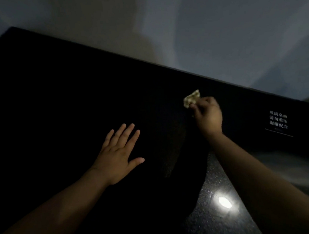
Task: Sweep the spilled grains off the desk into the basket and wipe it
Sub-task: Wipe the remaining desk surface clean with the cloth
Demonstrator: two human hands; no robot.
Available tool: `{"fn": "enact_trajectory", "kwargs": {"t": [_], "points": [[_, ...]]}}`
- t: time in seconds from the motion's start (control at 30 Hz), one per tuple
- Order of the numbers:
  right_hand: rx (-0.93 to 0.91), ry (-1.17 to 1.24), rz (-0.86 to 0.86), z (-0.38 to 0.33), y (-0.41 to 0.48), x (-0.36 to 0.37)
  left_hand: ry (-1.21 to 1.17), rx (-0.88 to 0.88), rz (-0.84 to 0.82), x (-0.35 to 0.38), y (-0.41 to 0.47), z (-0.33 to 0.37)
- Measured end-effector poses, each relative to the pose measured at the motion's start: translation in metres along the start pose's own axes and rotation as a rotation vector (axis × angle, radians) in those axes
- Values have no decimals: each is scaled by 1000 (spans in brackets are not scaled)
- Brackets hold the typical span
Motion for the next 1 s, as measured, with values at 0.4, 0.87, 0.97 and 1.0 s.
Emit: {"fn": "enact_trajectory", "kwargs": {"t": [0.4, 0.87, 0.97, 1.0], "points": [[23, 153, 4, -17, -80, -48, 13, -22, -24, -4, -2, 3], [-98, 214, -292, -90, -240, -13, -314, -13, 26, -19, -119, -23], [-7, 178, -107, -74, -201, -40, -281, -5, 48, -9, -146, -34], [48, 114, -15, -62, -182, -48, -264, -5, 55, -6, -151, -37]]}}
Point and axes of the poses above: each hand's wrist, its own y-axis towards the middle knuckle, its own x-axis out of the palm, z = x × y, the point moved 7 cm from there along y, towards the middle knuckle, and after that the axes turned 5 degrees about z, right-handed, at the moved point
